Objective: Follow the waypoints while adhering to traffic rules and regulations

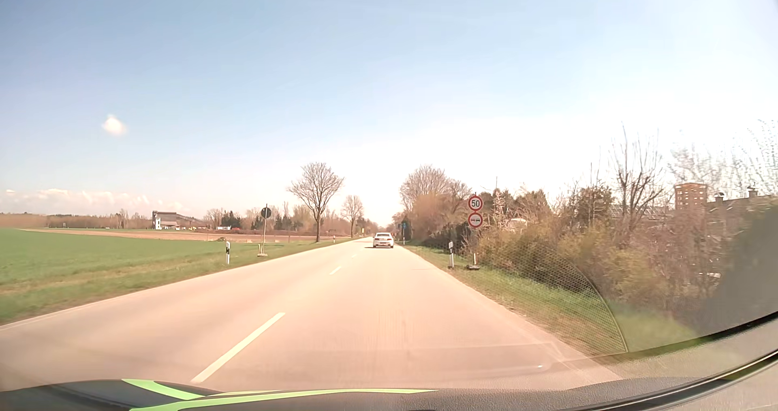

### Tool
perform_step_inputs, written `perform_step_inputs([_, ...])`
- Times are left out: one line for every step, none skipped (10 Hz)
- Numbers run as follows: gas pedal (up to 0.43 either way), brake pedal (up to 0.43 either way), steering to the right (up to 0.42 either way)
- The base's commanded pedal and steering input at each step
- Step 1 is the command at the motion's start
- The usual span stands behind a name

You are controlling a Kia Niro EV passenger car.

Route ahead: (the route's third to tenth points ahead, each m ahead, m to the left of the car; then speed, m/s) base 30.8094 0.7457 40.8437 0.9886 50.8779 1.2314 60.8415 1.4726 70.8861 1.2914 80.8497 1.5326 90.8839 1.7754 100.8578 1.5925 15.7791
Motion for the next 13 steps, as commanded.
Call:
perform_step_inputs([0.0,0.159,0.001])
perform_step_inputs([0.0,0.146,0.001])
perform_step_inputs([0.0,0.116,0.001])
perform_step_inputs([0.0,0.073,0.001])
perform_step_inputs([0.0,0.018,0.001])
perform_step_inputs([0.0,0.0,0.0])
perform_step_inputs([0.0,0.0,0.0])
perform_step_inputs([0.0,0.0,0.0])
perform_step_inputs([0.0,0.0,0.0])
perform_step_inputs([0.0,0.0,0.0])
perform_step_inputs([0.0,0.0,0.0])
perform_step_inputs([0.0,0.0,0.0])
perform_step_inputs([0.0,0.0,0.0])
